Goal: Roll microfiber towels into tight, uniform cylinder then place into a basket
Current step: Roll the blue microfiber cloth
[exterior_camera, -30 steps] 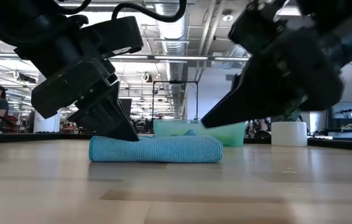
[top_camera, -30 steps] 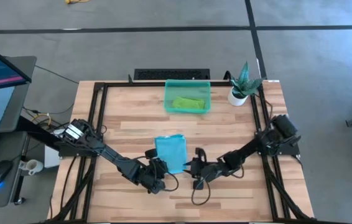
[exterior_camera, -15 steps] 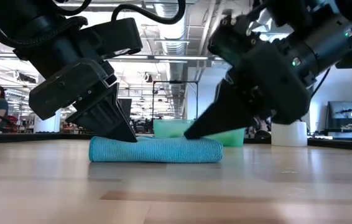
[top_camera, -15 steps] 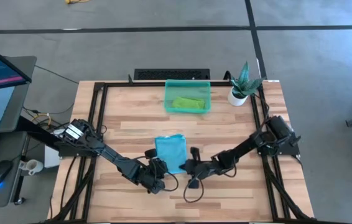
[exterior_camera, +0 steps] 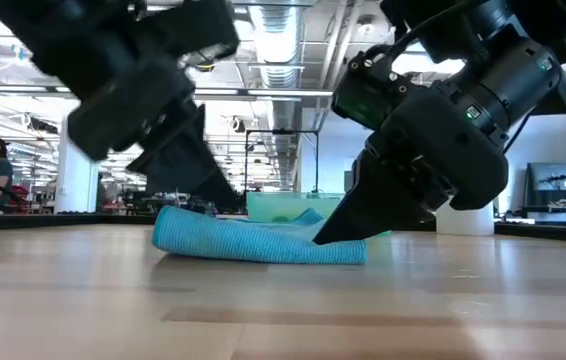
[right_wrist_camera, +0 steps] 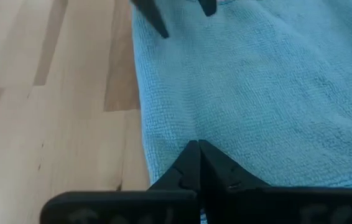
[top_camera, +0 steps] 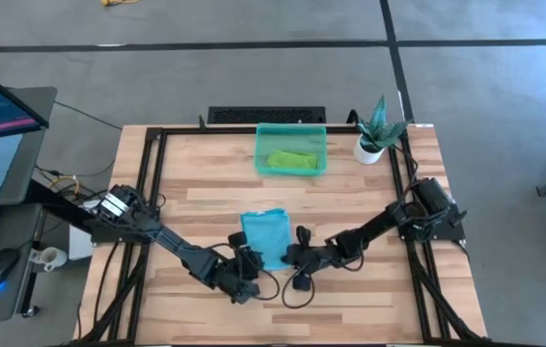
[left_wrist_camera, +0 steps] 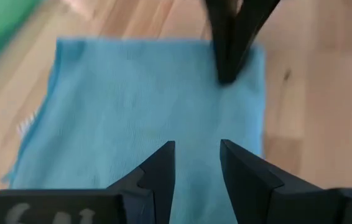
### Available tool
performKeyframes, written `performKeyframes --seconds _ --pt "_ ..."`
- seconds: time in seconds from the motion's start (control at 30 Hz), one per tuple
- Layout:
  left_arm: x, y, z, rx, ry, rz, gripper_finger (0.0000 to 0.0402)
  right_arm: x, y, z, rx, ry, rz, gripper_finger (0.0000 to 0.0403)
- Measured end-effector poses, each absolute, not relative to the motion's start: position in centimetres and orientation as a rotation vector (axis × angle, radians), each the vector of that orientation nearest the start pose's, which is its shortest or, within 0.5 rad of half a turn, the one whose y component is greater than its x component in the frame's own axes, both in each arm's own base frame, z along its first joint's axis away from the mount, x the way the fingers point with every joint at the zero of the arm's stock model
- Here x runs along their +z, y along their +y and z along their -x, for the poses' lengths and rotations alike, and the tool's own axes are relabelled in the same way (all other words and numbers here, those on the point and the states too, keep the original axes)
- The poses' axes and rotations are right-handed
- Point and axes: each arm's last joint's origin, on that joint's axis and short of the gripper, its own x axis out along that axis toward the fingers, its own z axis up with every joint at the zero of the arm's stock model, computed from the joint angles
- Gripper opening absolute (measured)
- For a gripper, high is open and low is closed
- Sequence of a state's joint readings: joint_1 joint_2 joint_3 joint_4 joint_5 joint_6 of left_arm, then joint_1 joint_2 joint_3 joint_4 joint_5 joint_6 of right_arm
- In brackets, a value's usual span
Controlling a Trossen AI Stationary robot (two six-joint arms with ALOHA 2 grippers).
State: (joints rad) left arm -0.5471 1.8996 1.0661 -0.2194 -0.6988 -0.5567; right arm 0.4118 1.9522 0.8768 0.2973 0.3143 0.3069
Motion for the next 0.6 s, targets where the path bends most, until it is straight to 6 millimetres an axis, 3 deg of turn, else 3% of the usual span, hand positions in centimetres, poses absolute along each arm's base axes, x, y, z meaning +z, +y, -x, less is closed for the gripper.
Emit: performKeyframes --seconds 0.2,0.6 --pt "14.36 -18.19 -32.37 0.291 0.678 -0.110 0.0119 9.44 13.17 -33.00 -0.025 0.734 -0.020 0.0011" --pt "13.92 -17.91 -32.02 0.281 0.744 -0.092 0.0119 9.42 13.17 -32.98 -0.025 0.735 -0.019 0.0017"
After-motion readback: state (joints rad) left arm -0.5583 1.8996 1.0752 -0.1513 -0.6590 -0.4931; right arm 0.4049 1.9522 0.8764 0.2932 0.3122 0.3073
